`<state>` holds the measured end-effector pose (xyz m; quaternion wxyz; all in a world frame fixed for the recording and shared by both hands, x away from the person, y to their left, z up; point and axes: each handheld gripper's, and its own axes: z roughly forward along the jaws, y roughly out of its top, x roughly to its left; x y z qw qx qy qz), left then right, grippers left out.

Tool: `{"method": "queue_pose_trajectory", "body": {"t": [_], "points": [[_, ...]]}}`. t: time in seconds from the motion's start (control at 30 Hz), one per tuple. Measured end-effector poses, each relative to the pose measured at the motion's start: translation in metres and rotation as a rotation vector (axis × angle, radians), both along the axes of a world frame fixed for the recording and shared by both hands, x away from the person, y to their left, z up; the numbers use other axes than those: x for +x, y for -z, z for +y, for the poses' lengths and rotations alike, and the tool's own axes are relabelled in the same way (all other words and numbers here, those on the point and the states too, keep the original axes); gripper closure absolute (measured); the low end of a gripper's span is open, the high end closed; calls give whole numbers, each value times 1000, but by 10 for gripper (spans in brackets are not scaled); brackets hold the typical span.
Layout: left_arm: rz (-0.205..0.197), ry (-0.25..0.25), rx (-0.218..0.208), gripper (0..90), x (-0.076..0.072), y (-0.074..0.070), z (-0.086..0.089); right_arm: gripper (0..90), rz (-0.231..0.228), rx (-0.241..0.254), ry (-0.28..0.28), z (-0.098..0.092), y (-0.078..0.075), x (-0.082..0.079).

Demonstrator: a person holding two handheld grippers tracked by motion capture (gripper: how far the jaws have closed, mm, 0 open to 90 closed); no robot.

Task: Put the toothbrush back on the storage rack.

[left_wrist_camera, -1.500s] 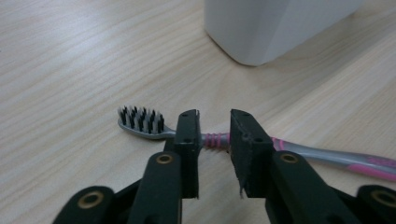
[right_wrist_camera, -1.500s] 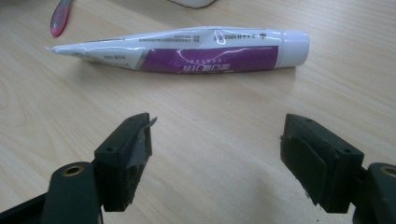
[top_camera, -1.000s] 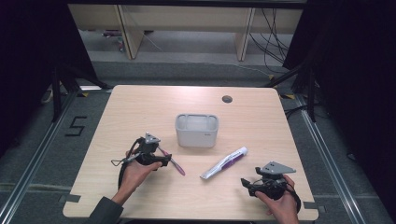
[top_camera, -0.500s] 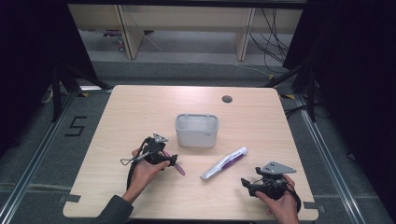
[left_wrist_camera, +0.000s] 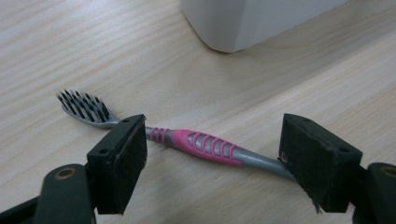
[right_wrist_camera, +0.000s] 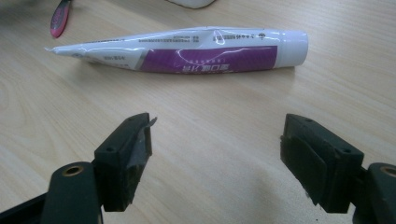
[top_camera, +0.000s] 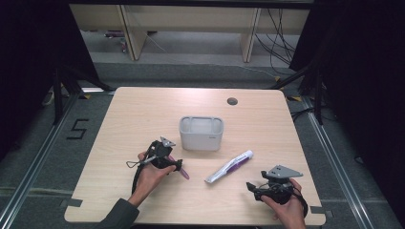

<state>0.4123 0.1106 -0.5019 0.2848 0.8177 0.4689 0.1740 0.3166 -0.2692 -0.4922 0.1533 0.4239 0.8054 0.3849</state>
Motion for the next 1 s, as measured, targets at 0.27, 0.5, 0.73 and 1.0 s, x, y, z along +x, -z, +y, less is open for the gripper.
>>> {"method": "queue_pose_trajectory", "body": {"t": [0.27, 0.5, 0.73, 1.0], "points": [[26, 28, 41, 246, -1, 1, 2, 258, -3, 4, -11, 0, 0, 1], [55, 44, 59, 267, -2, -1, 8, 258, -14, -16, 7, 0, -1, -1], [105, 57, 45, 326, 1, -3, 16, 258, -15, -15, 7, 0, -1, -1], [152, 101, 41, 436, 1, -7, 20, 259, -2, 6, 9, 2, 1, -1]]}}
